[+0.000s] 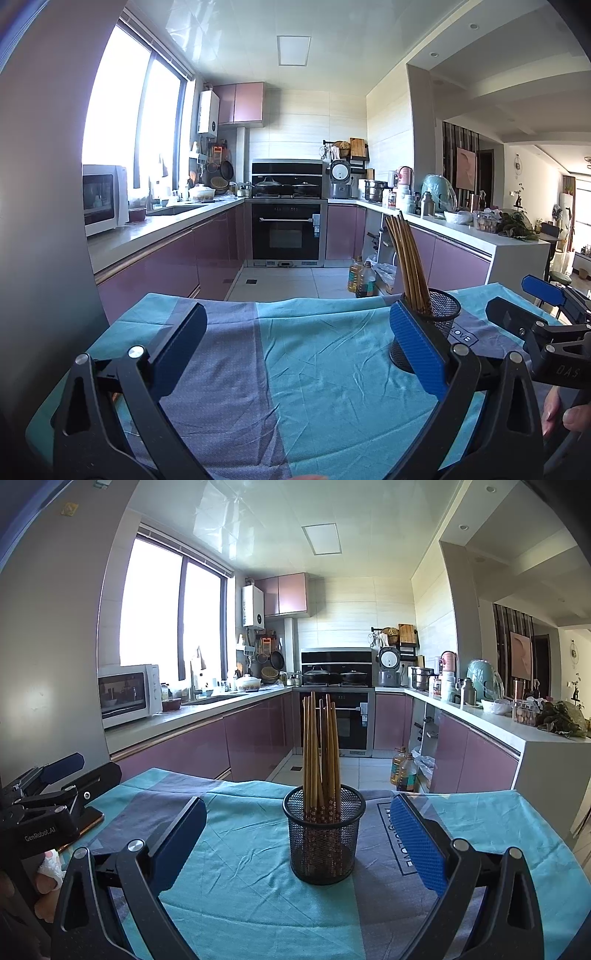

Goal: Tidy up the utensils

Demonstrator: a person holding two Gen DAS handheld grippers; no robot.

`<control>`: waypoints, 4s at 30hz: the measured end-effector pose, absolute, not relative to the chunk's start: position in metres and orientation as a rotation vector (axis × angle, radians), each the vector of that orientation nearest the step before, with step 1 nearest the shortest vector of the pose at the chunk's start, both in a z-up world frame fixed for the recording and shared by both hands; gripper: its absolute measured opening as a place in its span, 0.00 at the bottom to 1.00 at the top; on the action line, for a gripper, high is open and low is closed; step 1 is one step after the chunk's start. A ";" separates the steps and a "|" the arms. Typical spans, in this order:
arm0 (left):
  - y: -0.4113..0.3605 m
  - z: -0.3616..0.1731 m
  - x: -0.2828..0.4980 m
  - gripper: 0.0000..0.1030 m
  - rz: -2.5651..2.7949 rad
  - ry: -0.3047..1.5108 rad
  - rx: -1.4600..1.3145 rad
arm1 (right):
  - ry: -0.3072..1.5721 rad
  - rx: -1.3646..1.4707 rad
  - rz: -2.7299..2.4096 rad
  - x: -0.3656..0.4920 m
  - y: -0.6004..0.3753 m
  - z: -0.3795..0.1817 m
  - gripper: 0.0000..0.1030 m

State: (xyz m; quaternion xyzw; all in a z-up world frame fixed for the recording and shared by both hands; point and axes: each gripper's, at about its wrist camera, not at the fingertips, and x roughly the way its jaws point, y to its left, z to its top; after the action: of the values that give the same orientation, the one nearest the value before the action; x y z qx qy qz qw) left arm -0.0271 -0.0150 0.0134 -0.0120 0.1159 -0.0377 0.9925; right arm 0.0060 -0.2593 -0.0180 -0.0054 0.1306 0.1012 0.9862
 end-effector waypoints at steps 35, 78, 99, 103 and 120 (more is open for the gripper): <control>-0.015 0.007 -0.024 0.95 -0.065 0.252 -0.037 | 0.261 0.008 0.192 0.006 -0.262 -0.018 0.94; -0.015 0.007 -0.022 0.95 -0.064 0.250 -0.034 | 0.257 0.016 0.187 0.007 -0.264 -0.018 0.94; -0.014 0.005 -0.022 0.95 -0.049 0.224 -0.029 | 0.248 0.013 0.183 0.005 -0.262 -0.018 0.94; -0.013 0.005 -0.022 0.95 -0.048 0.221 -0.027 | 0.246 0.013 0.183 0.005 -0.262 -0.018 0.94; -0.013 0.004 -0.023 0.95 -0.047 0.219 -0.028 | 0.246 0.016 0.177 0.002 -0.261 -0.019 0.94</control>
State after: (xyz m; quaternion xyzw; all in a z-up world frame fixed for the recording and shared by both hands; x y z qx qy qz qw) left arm -0.0235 -0.0130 0.0044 -0.0140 0.1091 -0.0233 0.9937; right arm 0.0024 -0.2613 -0.0189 0.0078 0.1223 0.0884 0.9885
